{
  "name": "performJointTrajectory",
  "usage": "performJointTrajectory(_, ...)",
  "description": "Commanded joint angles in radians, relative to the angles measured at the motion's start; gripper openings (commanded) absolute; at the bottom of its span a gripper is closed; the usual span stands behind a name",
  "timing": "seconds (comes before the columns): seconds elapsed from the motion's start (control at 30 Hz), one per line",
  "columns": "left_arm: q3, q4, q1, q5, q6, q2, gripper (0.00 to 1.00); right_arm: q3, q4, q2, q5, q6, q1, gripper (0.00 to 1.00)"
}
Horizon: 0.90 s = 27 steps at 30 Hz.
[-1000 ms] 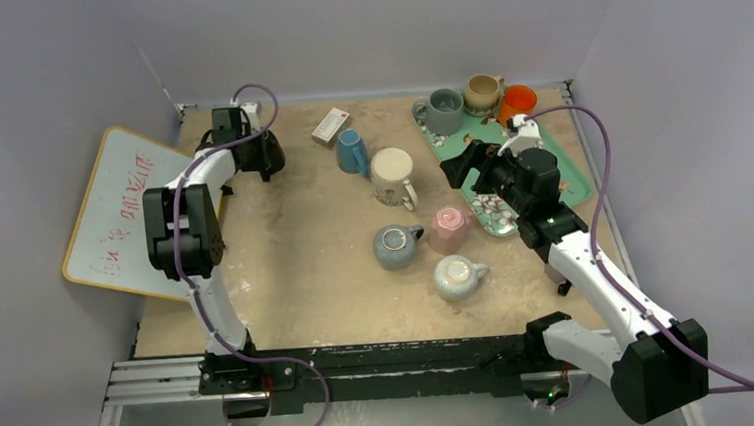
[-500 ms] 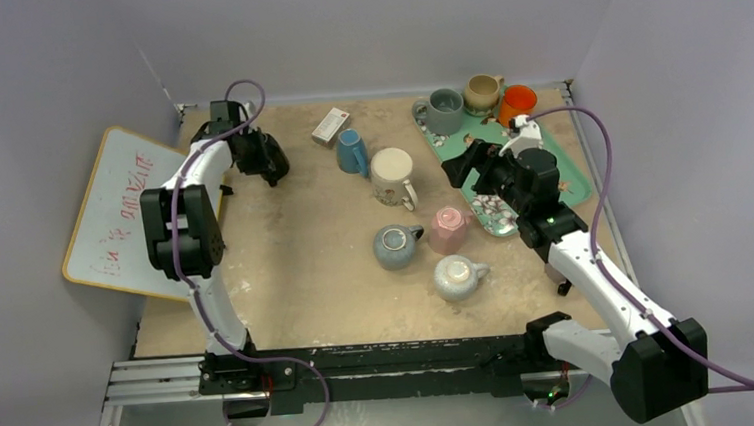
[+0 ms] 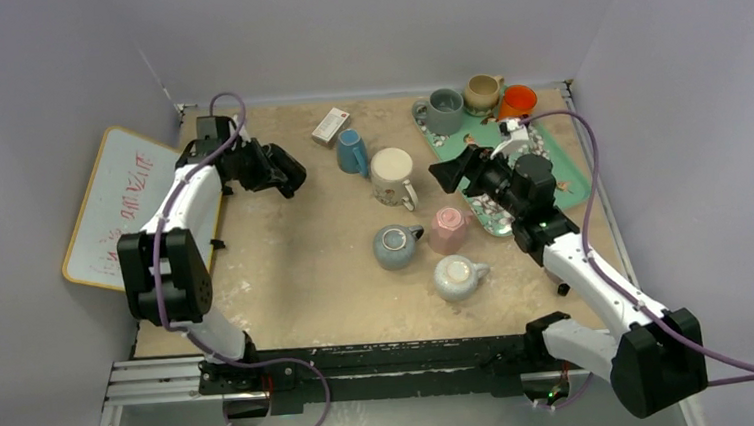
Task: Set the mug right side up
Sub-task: Turn over the cup on the tray.
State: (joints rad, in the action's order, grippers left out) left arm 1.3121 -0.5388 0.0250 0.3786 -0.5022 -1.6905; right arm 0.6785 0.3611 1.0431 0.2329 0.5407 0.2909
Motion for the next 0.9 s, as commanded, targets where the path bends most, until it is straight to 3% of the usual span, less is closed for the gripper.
performJointTrajectory(0.0,-0.100,0.237,0.000,0.167,-0.143,0.135,0.00,0.060,0.020,0.055,0.095,0.156,0.020,0.82)
performJointTrajectory(0.23,-0.297,0.562,0.001,0.245,-0.327,0.282,0.00,0.097,0.206,0.201,0.175,0.513,0.162,0.79)
performJointTrajectory(0.5,-0.461,0.845,0.000,0.281,-0.551,0.389,0.00,0.195,0.444,0.439,0.148,0.734,0.317,0.71)
performJointTrajectory(0.6,-0.513,0.920,-0.003,0.293,-0.623,0.411,0.00,0.249,0.426,0.508,0.106,0.764,0.360,0.70)
performJointTrajectory(0.87,-0.570,0.994,-0.004,0.309,-0.668,0.498,0.00,0.346,0.635,0.733,0.129,0.969,0.385,0.63)
